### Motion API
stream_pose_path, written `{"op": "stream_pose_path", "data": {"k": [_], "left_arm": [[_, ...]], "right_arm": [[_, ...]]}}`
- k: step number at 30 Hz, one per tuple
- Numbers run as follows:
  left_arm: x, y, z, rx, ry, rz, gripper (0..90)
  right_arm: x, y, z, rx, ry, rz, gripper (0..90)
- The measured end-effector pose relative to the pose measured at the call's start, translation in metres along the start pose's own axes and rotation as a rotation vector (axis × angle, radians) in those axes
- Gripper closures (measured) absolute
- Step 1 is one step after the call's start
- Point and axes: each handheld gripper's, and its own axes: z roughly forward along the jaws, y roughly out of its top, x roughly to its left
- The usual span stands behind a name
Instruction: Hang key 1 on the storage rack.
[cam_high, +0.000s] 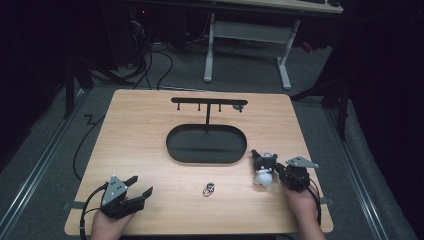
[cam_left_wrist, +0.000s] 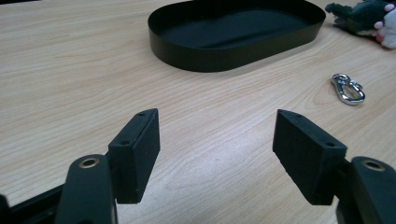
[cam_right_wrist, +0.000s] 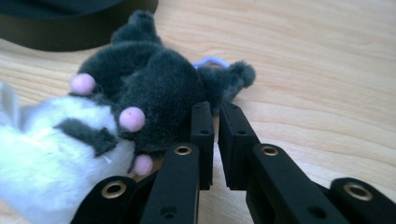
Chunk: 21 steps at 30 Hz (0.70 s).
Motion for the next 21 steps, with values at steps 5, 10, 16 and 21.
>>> {"op": "stream_pose_path", "data": {"k": [5,10,16,21], "left_arm": [[-0.003,0.005,0.009,0.001,-0.032,0.016,32.6],[-0.008,0.010,0.019,-0.001,-0.062,0.038,31.9],[-0.016,0.016,0.032,0.005,-0.101,0.079,31.5],[-0.019,0.016,0.035,0.011,-0.114,0.094,31.4]], "right_arm": [[0.012,0.005,-0.030,-0.103,0.032,0.005,84.7],[0.033,0.008,-0.047,-0.166,0.068,-0.042,83.4],[0.060,0.006,-0.056,-0.191,0.149,-0.026,84.3],[0.080,0.006,-0.042,-0.146,0.220,-0.026,85.0]]}}
